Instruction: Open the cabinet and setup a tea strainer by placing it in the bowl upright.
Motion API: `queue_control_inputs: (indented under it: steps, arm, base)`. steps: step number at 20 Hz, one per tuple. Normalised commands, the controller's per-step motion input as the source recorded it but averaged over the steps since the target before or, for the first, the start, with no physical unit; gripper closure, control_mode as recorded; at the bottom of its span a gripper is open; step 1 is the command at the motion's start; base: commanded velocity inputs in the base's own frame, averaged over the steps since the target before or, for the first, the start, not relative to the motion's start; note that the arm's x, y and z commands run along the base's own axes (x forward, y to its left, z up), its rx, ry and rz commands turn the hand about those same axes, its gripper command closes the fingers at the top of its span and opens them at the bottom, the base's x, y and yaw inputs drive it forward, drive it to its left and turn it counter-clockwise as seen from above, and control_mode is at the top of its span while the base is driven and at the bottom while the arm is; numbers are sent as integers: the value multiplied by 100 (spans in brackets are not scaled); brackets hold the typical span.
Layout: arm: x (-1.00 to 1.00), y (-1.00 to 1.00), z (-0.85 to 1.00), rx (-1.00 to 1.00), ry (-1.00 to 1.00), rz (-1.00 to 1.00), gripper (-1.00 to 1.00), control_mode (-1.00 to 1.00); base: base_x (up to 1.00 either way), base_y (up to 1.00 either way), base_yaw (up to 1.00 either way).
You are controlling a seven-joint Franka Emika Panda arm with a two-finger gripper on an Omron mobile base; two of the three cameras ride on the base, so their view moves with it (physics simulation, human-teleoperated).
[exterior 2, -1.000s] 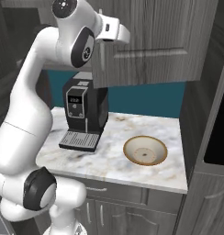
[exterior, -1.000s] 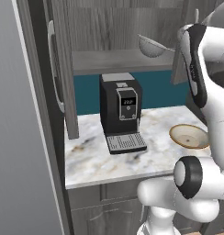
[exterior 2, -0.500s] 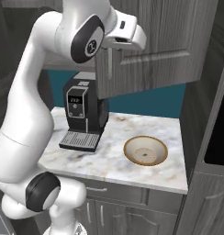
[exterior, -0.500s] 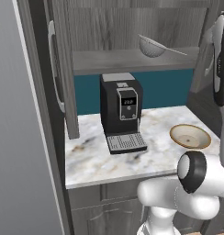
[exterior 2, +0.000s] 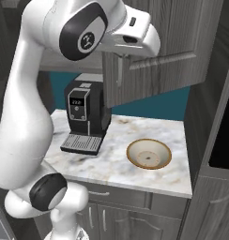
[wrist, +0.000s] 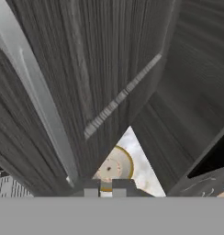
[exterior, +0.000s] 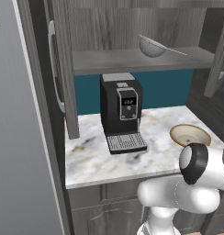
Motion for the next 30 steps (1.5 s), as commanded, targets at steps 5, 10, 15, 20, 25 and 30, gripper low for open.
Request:
queue_control_inputs:
  steps: [5, 10, 15, 20, 25, 30]
  arm:
    - [-53, 6, -1, 0, 0, -13, -100, -100]
    - [-24, 70, 0, -10, -2, -5, -100, -100]
    - [1, 95, -8, -18, 8, -12, -100, -100]
    - [9, 96, -72, -40, 21, -3, -100, -100]
    - [49, 41, -93, -40, 29, 4, -100, -100]
    - [88, 3, -24, -21, 32, 10, -100, -100]
  base:
    - [0, 0, 0]
    - [0, 0, 0]
    - [0, 0, 0]
    - [0, 0, 0]
    - [0, 0, 0]
    - [0, 0, 0]
